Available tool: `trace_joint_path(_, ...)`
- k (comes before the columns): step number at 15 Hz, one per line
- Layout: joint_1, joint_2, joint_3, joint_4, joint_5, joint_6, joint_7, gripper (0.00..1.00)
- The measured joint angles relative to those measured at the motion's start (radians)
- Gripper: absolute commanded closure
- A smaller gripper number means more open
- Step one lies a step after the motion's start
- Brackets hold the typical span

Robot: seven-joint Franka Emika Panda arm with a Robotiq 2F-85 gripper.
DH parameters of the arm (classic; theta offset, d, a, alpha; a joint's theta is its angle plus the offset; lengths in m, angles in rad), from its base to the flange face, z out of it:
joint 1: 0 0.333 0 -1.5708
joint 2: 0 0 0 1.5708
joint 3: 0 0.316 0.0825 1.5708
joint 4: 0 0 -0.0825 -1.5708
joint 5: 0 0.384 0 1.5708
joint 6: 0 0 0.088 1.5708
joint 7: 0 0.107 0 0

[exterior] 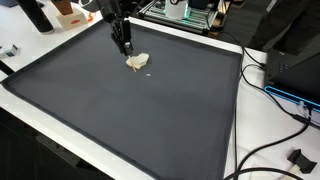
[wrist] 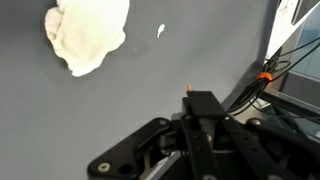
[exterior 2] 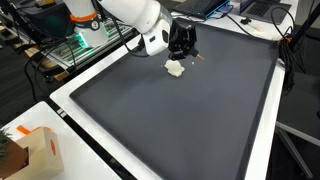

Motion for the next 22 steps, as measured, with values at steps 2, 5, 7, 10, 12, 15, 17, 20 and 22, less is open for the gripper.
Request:
trace_joint_path(2, 0.017, -0.014, 0.014, -0.014, 0.032, 0.083, -0.004, 0.97)
trace_joint_path(5, 0.050, -0.038, 0.036, -0.040, 0.089, 0.227, -0.018, 0.97)
trace_joint_path(7, 0.074, -0.053, 0.052, -0.055, 0.130, 0.332, -0.032, 0.97)
trace_joint_path(10, 0.111, -0.072, 0.074, -0.073, 0.173, 0.489, -0.055, 0.97)
trace_joint_path(12, 0.135, -0.079, 0.087, -0.080, 0.188, 0.591, -0.064, 0.97)
trace_joint_path(15, 0.171, -0.078, 0.107, -0.084, 0.191, 0.748, -0.066, 0.97)
trace_joint_path(17, 0.196, -0.072, 0.117, -0.085, 0.190, 0.852, -0.066, 0.97)
trace_joint_path(20, 0.232, -0.050, 0.129, -0.102, 0.124, 1.009, -0.013, 0.97)
trace_joint_path(22, 0.257, -0.016, 0.133, -0.107, 0.135, 1.110, -0.028, 0.97)
